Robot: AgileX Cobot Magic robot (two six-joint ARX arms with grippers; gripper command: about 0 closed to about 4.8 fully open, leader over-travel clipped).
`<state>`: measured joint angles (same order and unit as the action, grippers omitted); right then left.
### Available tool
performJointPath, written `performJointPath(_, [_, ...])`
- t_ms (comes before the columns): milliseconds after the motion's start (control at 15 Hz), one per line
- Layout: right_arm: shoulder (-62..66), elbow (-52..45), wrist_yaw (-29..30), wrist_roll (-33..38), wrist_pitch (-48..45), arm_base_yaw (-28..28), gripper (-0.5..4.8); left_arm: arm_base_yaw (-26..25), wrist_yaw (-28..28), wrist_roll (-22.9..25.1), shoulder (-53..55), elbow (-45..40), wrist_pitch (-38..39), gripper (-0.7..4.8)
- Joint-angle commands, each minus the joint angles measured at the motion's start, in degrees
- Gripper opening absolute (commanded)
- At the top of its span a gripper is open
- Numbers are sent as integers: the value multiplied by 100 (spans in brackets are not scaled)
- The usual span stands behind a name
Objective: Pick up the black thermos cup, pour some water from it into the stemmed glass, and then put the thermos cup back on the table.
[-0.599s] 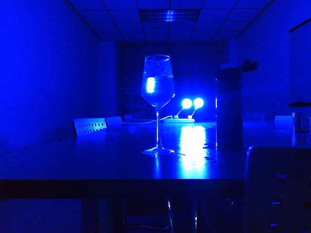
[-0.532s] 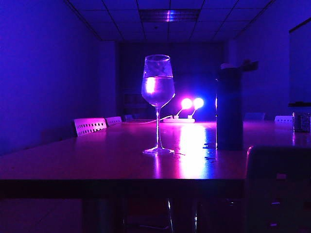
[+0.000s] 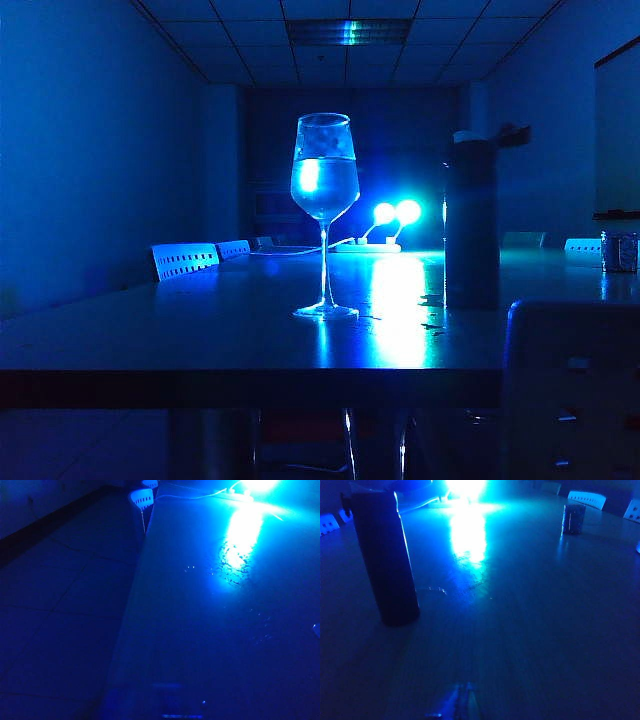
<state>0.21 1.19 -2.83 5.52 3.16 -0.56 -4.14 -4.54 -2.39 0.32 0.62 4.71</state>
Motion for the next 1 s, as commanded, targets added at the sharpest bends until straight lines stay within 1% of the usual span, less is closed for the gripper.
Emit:
performJointPath(67, [-2, 667, 59, 7, -105, -2, 429, 0, -223, -343, 7, 269, -96, 479])
performJointPath(133, [-2, 929, 254, 0, 35, -2, 431, 0, -240, -496, 7, 417, -92, 479])
performJointPath(200, [35, 1270, 472, -151, 269, -2, 431, 0, -476, -514, 7, 656, -92, 479])
performJointPath(266, [116, 1596, 603, -461, 476, -2, 431, 2, -695, -516, 11, 931, -92, 479])
performJointPath(333, [289, 1926, 603, -699, 542, -2, 432, 0, -813, -516, 57, 1207, -94, 479])
performJointPath(399, [560, 2269, 599, -778, 518, -2, 456, 0, -859, -514, 199, 1475, -98, 479])
performJointPath(466, [953, 2653, 748, -793, 424, -2, 463, 0, -896, -516, 476, 1740, -153, 479])
performJointPath(532, [1248, 2909, 925, -953, 280, -2, 463, 0, -1003, -516, 730, 1875, -323, 479])
performJointPath(599, [1690, 3224, 1019, -1003, 22, -2, 463, 2, -1176, -538, 1158, 2013, -726, 479])
performJointPath(666, [2124, 3510, 1233, -1003, -122, -2, 463, 33, -1298, -730, 1655, 2168, -1128, 479])
performJointPath(732, [2485, 3716, 1464, -979, -219, -2, 463, 109, -1381, -809, 2105, 2365, -1370, 479])
performJointPath(799, [2796, 3917, 1572, -944, -214, -2, 463, 284, -1453, -813, 2553, 2577, -1556, 479])
performJointPath(865, [3110, 4054, 1659, -721, -319, -2, 463, 586, -1458, -809, 3073, 2798, -1762, 479])
performJointPath(932, [3362, 4057, 1696, -442, -560, -2, 463, 922, -1427, -745, 3552, 2933, -2094, 479])
performJointPath(998, [3759, 4057, 1692, -339, -925, -2, 463, 1261, -1329, -629, 4035, 3045, -2476, 479])
